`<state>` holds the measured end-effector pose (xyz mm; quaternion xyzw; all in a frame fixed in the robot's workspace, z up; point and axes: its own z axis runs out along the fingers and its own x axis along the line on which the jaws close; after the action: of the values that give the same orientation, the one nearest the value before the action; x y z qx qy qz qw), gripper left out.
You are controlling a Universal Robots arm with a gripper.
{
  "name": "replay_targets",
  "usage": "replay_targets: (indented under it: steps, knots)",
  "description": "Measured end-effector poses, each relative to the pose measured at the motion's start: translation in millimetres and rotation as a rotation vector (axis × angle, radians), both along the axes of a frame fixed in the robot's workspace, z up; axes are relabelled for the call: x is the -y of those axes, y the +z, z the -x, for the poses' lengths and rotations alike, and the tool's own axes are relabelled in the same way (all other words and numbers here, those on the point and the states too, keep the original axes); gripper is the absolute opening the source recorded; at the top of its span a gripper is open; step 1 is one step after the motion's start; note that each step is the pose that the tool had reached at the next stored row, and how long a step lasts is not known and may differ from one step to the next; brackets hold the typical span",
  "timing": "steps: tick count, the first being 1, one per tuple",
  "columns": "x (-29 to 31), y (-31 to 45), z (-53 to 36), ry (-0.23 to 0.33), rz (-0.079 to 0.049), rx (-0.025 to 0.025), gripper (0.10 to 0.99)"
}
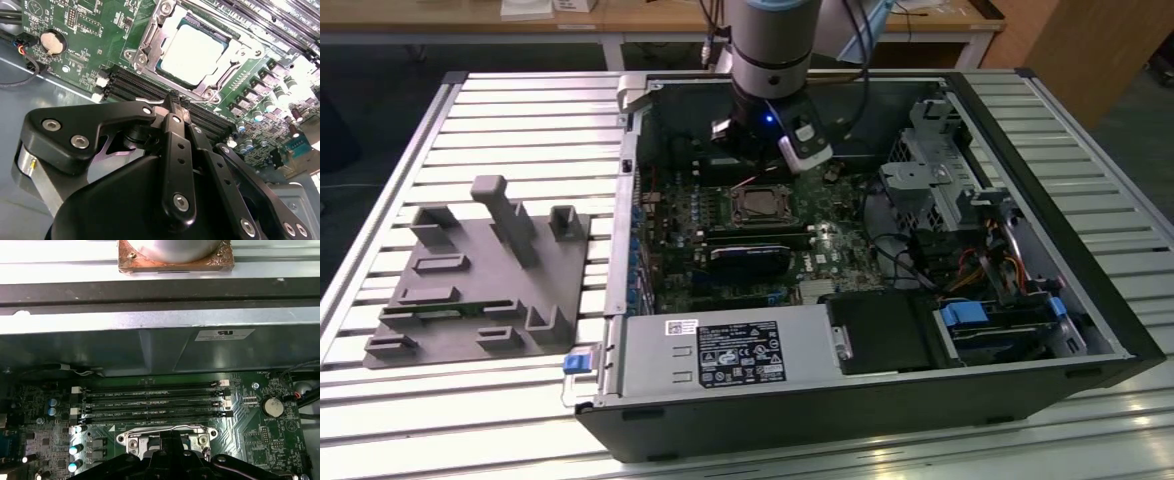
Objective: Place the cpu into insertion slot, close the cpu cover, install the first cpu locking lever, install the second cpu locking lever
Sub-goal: 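Install the first cpu locking lever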
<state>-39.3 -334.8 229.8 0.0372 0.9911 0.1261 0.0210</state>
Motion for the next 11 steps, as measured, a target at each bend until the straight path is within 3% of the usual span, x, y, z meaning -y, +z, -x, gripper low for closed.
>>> replay_targets:
  steps: [11]
  knots:
    - [-6.0, -6.4, -2.5, -0.002, 0.004, 0.0001, 0.106]
